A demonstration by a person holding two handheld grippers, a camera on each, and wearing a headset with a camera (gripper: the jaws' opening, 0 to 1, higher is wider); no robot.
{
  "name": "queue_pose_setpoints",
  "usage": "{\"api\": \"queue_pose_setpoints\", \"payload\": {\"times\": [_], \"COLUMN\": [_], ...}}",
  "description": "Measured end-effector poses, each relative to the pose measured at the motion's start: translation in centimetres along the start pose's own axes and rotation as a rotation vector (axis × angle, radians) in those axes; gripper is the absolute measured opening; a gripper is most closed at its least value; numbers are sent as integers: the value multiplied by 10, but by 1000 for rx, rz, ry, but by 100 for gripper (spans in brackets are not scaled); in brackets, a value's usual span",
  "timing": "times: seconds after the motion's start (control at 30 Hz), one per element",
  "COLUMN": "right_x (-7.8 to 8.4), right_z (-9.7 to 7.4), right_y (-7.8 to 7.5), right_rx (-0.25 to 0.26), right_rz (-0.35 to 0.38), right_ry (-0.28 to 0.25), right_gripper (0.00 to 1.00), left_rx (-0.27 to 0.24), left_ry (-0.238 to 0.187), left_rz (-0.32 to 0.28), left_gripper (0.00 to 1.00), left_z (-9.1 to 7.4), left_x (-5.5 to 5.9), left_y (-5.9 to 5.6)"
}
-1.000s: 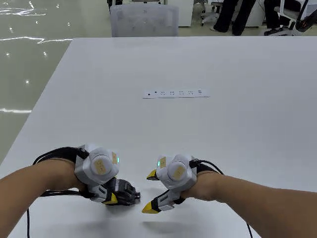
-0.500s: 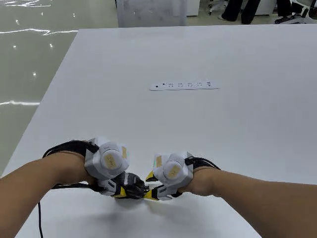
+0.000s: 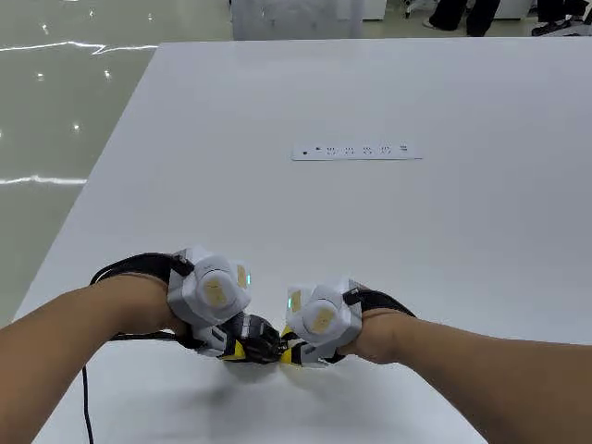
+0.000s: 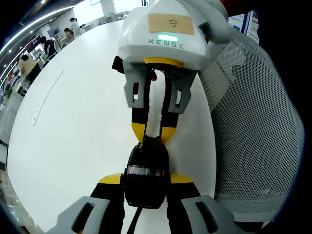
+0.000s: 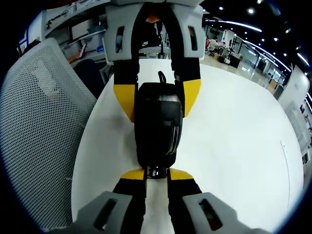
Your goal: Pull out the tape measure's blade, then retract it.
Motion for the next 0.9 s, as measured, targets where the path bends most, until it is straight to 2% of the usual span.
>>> {"api": "queue_pose_setpoints", "payload": {"times": [0.07,0.17,0.23,0.3,0.37,0.4,0.5,0.67,0.73,0.9], "right_x": [0,1,2,4,5,5,4,5,7,9], "right_z": [0,0,0,-1,-1,0,-1,-3,-4,-7], "right_y": [0,-1,0,0,0,1,1,-2,-5,-7], "right_rx": [-3,-9,-12,-21,-33,-38,-36,-51,-62,-59], "right_rz": [22,14,-21,41,48,24,21,44,91,86], "right_ry": [2,2,-10,-25,-29,-31,-22,-29,-35,-34], "right_gripper": [15,15,15,15,15,14,12,11,11,11], "left_rx": [-1,-1,4,2,2,3,2,2,2,-1], "left_ry": [0,0,8,22,29,32,31,30,23,13], "left_rz": [2,4,14,23,41,39,41,39,29,3], "left_gripper": [30,30,30,30,30,30,30,30,30,29], "left_z": [0,0,0,1,2,2,1,1,1,2], "left_x": [0,0,0,-1,0,0,0,0,1,3], "left_y": [0,0,0,0,0,0,0,0,1,3]}}
Point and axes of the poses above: the centre of the closed fingertips' face, and the gripper's own axes: z roughly forward along the fingers, y roughly to its left, x roughly out of its underside, the point moved 9 cm from there along -z, roughly backward along the fingers, and after that the axes turned 11 degrees about z, right-handed, at the moved point
